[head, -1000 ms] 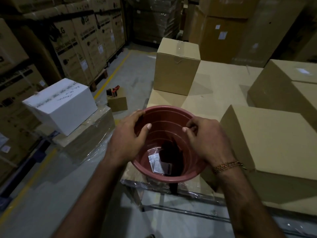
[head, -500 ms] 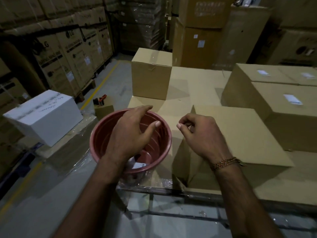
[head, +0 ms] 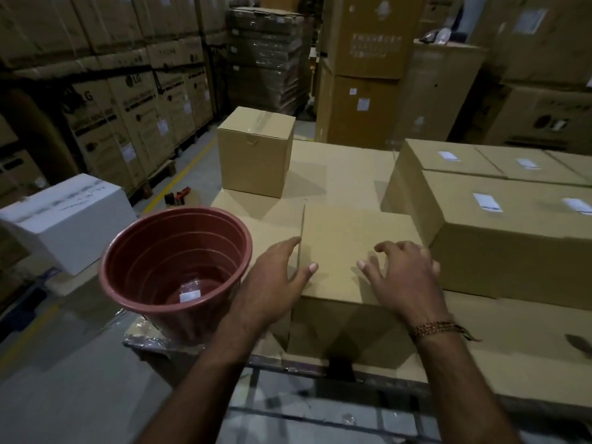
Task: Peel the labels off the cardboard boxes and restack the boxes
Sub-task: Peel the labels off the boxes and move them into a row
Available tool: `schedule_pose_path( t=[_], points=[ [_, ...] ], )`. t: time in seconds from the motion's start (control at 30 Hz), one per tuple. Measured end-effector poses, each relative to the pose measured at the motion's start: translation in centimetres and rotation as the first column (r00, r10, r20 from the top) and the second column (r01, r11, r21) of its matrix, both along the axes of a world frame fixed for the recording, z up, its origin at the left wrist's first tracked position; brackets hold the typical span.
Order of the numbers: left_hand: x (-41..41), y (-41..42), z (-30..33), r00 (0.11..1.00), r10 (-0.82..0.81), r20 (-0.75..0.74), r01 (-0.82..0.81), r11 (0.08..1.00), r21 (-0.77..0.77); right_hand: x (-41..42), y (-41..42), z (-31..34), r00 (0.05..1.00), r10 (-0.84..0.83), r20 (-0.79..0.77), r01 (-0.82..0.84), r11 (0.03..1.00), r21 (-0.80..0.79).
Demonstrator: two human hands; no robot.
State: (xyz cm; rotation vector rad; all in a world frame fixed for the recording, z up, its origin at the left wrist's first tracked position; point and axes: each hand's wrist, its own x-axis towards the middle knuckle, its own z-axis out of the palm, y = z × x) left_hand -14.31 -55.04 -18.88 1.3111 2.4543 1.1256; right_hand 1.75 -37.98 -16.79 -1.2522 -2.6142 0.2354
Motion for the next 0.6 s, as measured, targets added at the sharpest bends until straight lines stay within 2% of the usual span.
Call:
schedule_pose_path(
  t=[0.1,0.2,0.27,0.37,0.5,0.6],
  points=[
    [1.5,0.8,-1.2,0.989,0.074,0.128,-0.067,0.996,-0.059,1.5,0.4,-1.0,0.999,0.042,-0.007,-0.042,0.998,-0.041],
    [2.3,1.3,-2.3,0.944,0.166,0.286,-0.156,0.986,-0.057,2.5,0.2,-1.7,0.994,0.105,-0.019,-0.106,0.991,-0.088],
    [2.6,1.6,-2.7,0.907,0.197,0.372,-0.201,0.979,-0.03,2.7,-0.1,-2.2,0.989,0.14,0.045,-0.135,0.987,-0.091],
    [3.4,2.1,-2.5,0.844,0.217,0.491,-0.251,0.968,0.004,2.6,-0.6,-3.0,0.964,0.179,0.194,-0.181,0.983,-0.006],
    [3.7,2.7,-2.1,0.807,0.224,0.547,-0.271,0.962,0.007,2.5,-0.9,-3.7,0.952,0.203,0.227,-0.224,0.972,0.071],
    [4.2,3.2,-1.0,0.795,0.198,0.573,-0.251,0.968,0.015,2.6,-1.0,-3.6,0.954,0.245,0.172,-0.259,0.963,0.069]
  ],
)
